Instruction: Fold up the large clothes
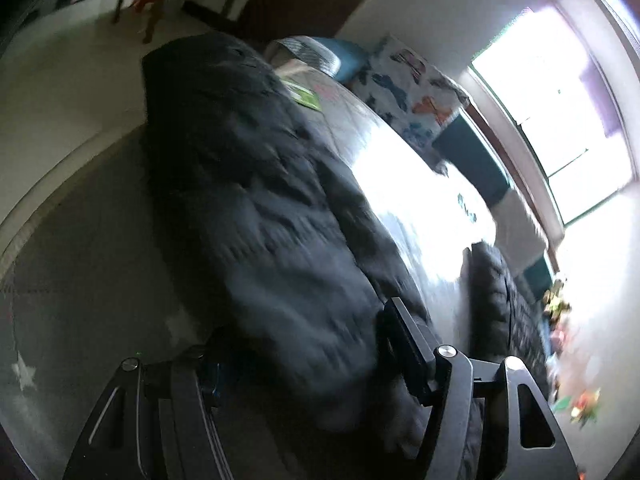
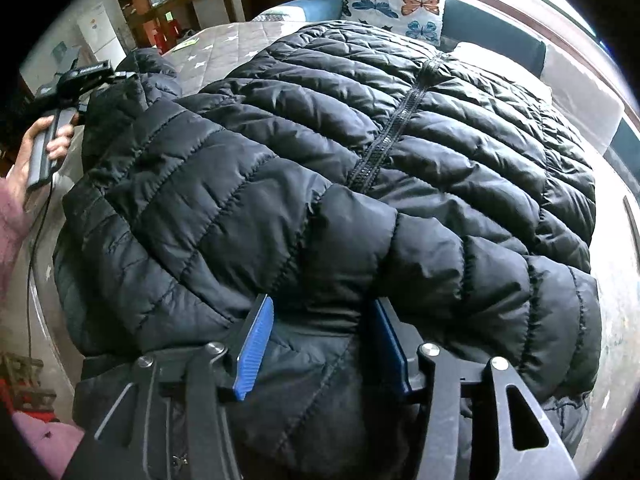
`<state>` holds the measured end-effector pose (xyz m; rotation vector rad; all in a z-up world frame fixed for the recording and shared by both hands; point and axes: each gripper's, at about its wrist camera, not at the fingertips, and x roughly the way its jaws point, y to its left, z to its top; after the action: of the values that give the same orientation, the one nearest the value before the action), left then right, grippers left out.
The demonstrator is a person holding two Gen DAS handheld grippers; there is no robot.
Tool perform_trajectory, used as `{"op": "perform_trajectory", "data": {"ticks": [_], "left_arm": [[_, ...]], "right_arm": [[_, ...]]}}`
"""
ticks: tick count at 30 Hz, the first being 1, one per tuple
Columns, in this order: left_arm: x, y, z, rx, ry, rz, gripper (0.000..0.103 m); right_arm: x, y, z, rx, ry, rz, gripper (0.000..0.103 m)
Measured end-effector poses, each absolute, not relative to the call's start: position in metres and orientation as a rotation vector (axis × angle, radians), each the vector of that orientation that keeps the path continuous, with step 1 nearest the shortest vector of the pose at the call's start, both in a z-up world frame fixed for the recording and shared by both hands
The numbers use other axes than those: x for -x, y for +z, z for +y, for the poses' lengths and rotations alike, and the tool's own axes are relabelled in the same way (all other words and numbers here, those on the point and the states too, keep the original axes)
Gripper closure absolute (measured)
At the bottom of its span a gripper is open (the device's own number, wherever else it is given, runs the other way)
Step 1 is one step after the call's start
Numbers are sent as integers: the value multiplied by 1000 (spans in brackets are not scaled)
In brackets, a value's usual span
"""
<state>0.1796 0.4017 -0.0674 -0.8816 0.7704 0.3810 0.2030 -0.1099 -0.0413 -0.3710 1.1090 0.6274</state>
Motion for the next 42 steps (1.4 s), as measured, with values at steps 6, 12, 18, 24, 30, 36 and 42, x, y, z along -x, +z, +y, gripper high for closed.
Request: {"op": "perform_trajectory", "data": {"ticks": [6, 12, 18, 24, 30, 36, 42], "left_arm": [[-186, -77, 436, 935, 406, 748, 51], [-191, -72, 453, 940, 419, 712, 86], [-181, 2, 433, 784, 400, 587, 93], [-183, 89, 363, 595, 340, 493, 93], [-187, 155, 259, 435, 215, 414, 93], [-182, 177, 135, 221, 62, 436, 93], [-174, 146, 1, 7, -87, 520, 92]], "right_arm": [[-205, -42, -107, 376, 622, 1122, 46], [-201, -29, -101, 407, 625, 1090, 46], [-202, -37, -89, 442, 658, 1096, 45], [-200, -30, -88, 433, 644, 1086, 44], [-183, -1, -111, 368, 649, 1009, 44], [-171, 18, -150, 289, 610, 957, 44], [-161, 24, -193, 198, 571, 937, 44]]}}
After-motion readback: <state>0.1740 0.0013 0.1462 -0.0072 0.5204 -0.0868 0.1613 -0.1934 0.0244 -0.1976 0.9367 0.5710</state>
